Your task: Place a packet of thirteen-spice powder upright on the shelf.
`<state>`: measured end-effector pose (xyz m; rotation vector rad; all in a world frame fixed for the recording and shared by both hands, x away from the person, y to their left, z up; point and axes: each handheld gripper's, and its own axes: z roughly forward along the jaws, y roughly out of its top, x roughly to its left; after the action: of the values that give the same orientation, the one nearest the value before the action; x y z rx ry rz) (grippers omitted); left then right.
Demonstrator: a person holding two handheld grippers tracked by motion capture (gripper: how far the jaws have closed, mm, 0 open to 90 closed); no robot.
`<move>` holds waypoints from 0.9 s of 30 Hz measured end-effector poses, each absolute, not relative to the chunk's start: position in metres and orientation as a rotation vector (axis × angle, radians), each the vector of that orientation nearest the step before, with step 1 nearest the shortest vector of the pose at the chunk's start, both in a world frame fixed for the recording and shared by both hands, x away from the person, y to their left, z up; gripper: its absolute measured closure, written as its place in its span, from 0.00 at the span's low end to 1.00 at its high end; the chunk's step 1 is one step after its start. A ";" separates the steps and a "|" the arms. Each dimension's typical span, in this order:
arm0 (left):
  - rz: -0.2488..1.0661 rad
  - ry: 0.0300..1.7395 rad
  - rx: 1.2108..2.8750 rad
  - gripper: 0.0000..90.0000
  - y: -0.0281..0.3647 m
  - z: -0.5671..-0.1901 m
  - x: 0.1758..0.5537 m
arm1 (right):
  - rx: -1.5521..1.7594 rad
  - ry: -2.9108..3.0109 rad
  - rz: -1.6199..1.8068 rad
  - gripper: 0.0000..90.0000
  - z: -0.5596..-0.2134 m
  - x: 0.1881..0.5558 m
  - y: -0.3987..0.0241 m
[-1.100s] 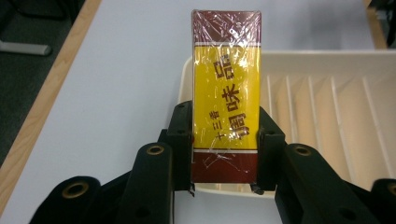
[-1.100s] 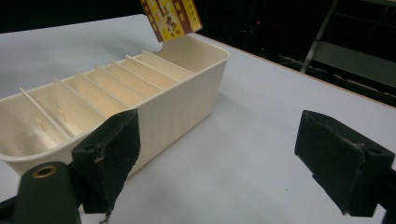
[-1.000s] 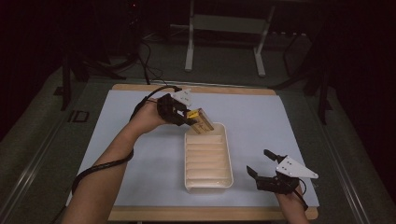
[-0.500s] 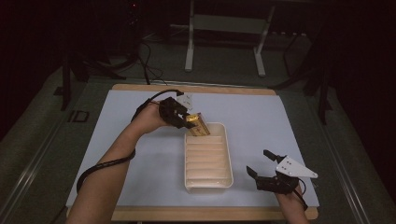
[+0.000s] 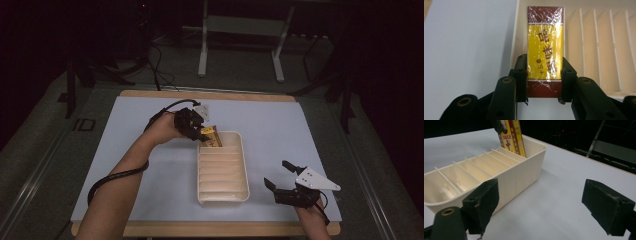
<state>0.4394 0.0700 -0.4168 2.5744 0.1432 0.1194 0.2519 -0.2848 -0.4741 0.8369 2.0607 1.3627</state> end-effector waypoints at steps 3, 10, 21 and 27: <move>0.111 0.144 2.593 0.75 0.066 -0.420 0.441 | 0.835 2.062 1.363 0.16 -0.474 0.252 -0.285; 0.095 0.132 2.624 0.75 0.056 -0.424 0.444 | 0.833 2.060 1.363 0.16 -0.474 0.251 -0.285; 0.074 0.156 2.608 0.75 0.049 -0.427 0.448 | 0.833 2.060 1.364 0.16 -0.473 0.251 -0.285; 0.078 0.125 2.591 0.73 0.044 -0.427 0.447 | 0.835 2.062 1.362 0.16 -0.474 0.251 -0.285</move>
<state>0.4475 0.0437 -0.4267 2.5909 0.1245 0.0782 0.2515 -0.2853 -0.4737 0.8345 2.0622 1.3619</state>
